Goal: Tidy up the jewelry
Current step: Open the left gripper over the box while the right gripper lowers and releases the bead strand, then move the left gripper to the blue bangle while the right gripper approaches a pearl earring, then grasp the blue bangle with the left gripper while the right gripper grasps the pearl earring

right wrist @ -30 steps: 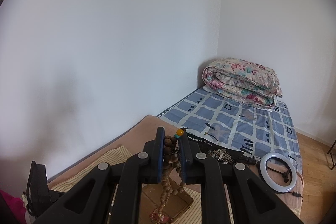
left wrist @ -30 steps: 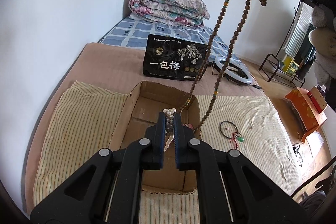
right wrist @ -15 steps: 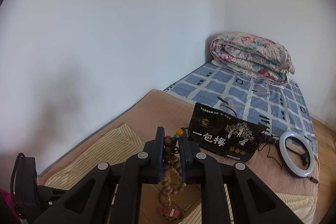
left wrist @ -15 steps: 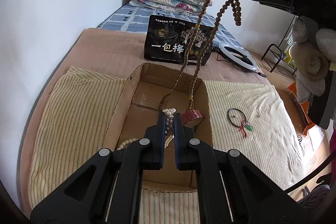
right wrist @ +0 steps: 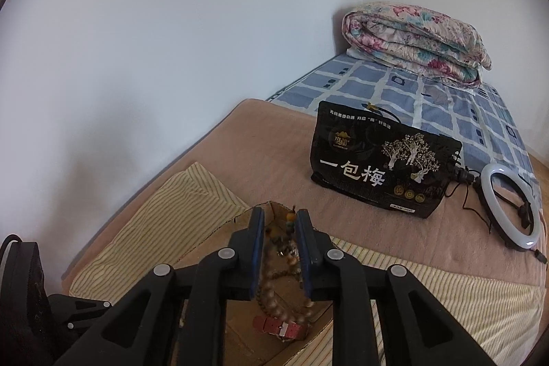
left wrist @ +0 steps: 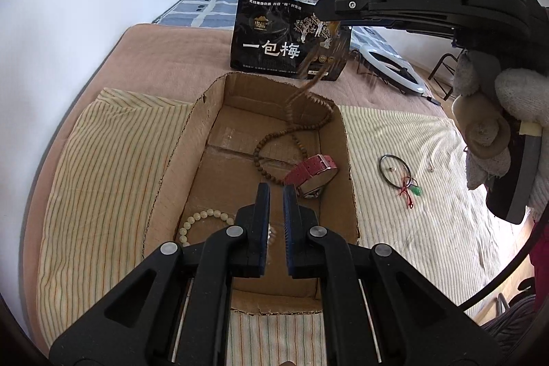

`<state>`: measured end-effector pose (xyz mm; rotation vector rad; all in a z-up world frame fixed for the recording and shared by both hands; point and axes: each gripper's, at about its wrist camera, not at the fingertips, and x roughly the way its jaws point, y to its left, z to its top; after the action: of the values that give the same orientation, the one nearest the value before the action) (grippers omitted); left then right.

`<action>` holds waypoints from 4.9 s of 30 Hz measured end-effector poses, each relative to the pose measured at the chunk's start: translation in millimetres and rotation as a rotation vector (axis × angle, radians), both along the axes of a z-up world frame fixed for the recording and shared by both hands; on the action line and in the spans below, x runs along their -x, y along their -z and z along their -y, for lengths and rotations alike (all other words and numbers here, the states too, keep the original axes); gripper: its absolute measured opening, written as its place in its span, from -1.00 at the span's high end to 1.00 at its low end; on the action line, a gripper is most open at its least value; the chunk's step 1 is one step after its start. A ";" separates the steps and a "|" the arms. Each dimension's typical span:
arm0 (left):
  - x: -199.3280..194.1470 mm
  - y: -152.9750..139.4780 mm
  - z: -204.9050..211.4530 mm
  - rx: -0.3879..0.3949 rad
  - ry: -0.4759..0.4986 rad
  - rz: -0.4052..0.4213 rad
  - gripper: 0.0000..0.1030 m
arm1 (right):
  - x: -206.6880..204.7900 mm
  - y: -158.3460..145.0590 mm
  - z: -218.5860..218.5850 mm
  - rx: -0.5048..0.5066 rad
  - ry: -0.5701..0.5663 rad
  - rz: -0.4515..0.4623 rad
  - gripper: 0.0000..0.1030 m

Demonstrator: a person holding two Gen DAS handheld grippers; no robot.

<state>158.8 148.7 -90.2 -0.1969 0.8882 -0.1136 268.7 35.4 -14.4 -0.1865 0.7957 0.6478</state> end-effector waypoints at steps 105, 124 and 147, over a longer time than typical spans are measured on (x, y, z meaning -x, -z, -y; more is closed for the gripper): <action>-134.6 100.5 221.7 0.119 0.024 -0.223 -0.41 | 33.3 119.9 351.2 0.075 0.403 -0.098 -0.82; -129.9 109.9 260.2 -0.170 0.032 -0.171 -0.53 | 30.5 133.5 357.8 0.058 0.397 -0.144 -0.71; -129.5 111.6 247.7 -0.161 0.016 -0.162 -0.44 | 16.2 155.8 304.3 0.126 0.232 -0.178 0.34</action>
<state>288.3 -99.1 -201.8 -0.0495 1.0555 -0.0408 252.5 -268.9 -170.2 -0.1497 1.0136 0.3988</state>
